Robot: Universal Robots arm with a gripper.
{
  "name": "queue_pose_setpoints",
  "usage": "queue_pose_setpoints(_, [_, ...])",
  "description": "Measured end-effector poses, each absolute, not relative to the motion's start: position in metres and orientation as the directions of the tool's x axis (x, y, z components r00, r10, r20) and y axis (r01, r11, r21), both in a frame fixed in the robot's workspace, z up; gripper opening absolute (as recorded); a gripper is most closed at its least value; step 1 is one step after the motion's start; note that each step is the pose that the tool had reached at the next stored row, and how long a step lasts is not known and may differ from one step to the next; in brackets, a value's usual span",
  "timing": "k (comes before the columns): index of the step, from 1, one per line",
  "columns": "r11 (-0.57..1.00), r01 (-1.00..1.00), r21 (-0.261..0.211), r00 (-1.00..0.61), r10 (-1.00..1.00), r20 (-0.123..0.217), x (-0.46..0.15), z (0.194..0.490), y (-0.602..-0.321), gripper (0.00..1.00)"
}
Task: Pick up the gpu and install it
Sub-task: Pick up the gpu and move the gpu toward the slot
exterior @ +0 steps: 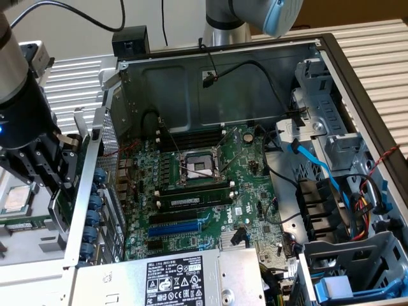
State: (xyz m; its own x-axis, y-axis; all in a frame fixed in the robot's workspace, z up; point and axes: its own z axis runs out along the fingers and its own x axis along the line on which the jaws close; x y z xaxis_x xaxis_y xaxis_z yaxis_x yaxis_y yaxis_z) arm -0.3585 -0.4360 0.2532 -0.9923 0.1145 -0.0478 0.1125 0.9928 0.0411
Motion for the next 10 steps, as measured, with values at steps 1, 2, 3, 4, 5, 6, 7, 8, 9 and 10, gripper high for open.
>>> queue_pose_setpoints(1, [0.993,0.113,0.041,-0.992,0.115,-0.048,-0.3584,0.2531,-0.4359,0.28])
queue_pose_setpoints(2, [0.993,0.114,0.041,-0.992,0.116,-0.047,-0.3583,0.253,-0.4355,0.28])
queue_pose_setpoints(3, [0.992,0.116,0.041,-0.992,0.118,-0.048,-0.3582,0.2528,-0.4347,0.28])
queue_pose_setpoints(4, [0.992,0.118,0.041,-0.992,0.119,-0.048,-0.3581,0.2525,-0.4338,0.28])
queue_pose_setpoints(5, [0.992,0.119,0.041,-0.992,0.121,-0.048,-0.358,0.2522,-0.4327,0.28])
queue_pose_setpoints(6, [0.992,0.119,0.04,-0.991,0.121,-0.048,-0.3581,0.2523,-0.4317,0.28])
queue_pose_setpoints(7, [0.992,0.12,0.038,-0.991,0.121,-0.048,-0.3581,0.2521,-0.4312,0.28])
queue_pose_setpoints(8, [0.992,0.12,0.037,-0.991,0.121,-0.049,-0.358,0.2519,-0.4311,0.28])
queue_pose_setpoints(9, [0.992,0.119,0.036,-0.991,0.121,-0.049,-0.358,0.252,-0.4311,0.28])
queue_pose_setpoints(10, [0.992,0.119,0.036,-0.991,0.121,-0.049,-0.358,0.252,-0.4312,0.28])
